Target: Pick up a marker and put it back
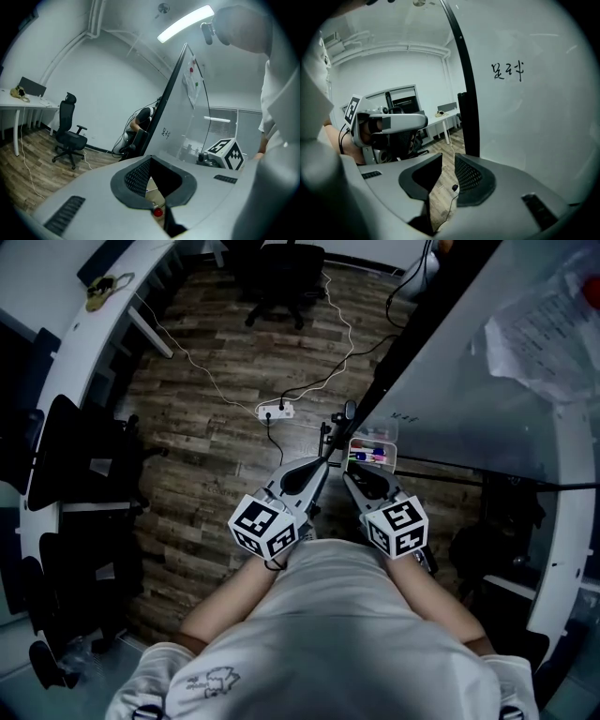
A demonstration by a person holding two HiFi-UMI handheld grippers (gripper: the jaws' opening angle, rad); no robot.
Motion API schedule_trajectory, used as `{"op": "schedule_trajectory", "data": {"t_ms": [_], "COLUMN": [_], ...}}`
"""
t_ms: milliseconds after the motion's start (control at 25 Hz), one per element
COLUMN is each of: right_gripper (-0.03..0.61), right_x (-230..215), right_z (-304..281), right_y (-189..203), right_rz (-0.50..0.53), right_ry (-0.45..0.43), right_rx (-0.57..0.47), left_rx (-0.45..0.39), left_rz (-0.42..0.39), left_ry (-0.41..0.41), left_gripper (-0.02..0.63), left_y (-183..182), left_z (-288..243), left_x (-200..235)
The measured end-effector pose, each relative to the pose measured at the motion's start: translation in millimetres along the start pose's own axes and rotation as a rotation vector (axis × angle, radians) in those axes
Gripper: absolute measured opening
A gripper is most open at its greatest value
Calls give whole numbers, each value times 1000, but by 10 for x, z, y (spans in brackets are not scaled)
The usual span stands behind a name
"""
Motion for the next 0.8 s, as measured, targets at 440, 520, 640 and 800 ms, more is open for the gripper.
{"op": "schedule_trajectory", "data": {"t_ms": [440, 520, 640, 800], "right_gripper": [31, 25, 17, 11], "right_x": [80, 74, 86, 151], "right_z": [478, 628, 874, 1194], "right_y": [204, 201, 205, 324], "right_rz": [-64, -72, -63, -41], "right_ry": [150, 162, 177, 132], "right_rx": [-148, -201, -260, -312], "left_rx": [68, 74, 68, 59], "left_rz": [-4, -19, -57, -120], "left_ry": [121, 140, 164, 189], "left_gripper": [5, 5, 5, 6], "left_y": [254, 248, 195, 162], "left_z": [-89, -127, -167, -227], "left_x": [-222, -327, -536, -901]}}
Point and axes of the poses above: the fingertips, and each gripper's own axes: z backward along the fingers, x to its left, y out of its underside, the point moved 5 cm from there along z, backward along the fingers, and after that the axes turned 12 degrees about x, right-handed, at the moved point
